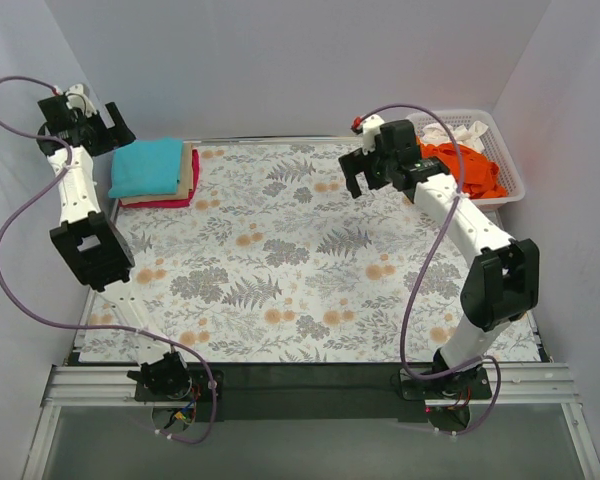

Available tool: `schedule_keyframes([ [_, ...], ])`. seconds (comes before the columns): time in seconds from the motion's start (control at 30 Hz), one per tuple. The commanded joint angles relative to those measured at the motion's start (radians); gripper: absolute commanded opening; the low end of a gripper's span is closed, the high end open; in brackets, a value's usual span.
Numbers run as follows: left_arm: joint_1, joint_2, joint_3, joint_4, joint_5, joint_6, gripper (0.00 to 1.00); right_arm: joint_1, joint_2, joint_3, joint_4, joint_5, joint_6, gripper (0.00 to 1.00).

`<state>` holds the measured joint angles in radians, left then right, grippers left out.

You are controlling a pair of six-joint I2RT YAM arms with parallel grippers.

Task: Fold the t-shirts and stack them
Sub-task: Neatly place the folded tshirt to the corner

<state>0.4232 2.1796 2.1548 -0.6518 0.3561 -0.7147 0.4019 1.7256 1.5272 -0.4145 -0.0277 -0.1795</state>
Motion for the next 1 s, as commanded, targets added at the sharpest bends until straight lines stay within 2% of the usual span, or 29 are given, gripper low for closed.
schedule_keyframes([
  [0.0,-0.046,-0.101,0.106,-0.098,0.064,0.058,0.97,-0.066,-0.103,0.001,-0.027,0.035,0.064,0.98],
  [0.07,-0.101,-0.128,0.096,-0.120,0.072,0.093,0.98,-0.106,-0.145,-0.012,-0.055,-0.036,0.081,0.98],
  [0.2,-0.239,-0.214,-0.065,-0.123,0.038,0.190,0.98,-0.184,-0.230,-0.039,-0.090,-0.026,0.060,0.98],
  [0.3,-0.323,-0.300,-0.156,-0.124,0.086,0.175,0.98,-0.227,-0.297,-0.085,-0.098,-0.014,0.054,0.98],
  [0.33,-0.346,-0.326,-0.230,-0.121,0.086,0.157,0.98,-0.236,-0.326,-0.099,-0.105,-0.024,0.049,0.98],
  [0.47,-0.483,-0.434,-0.413,-0.141,0.038,0.155,0.98,-0.255,-0.386,-0.188,-0.135,-0.055,0.041,0.98],
  [0.67,-0.500,-0.595,-0.688,-0.203,0.032,0.150,0.98,-0.258,-0.569,-0.436,-0.132,-0.132,0.097,0.98],
  [0.8,-0.500,-0.720,-0.869,-0.181,0.018,0.164,0.98,-0.258,-0.711,-0.585,-0.110,-0.127,0.097,0.98],
  [0.97,-0.500,-0.835,-0.972,-0.160,0.020,0.123,0.98,-0.258,-0.856,-0.679,-0.107,-0.109,0.065,0.98],
])
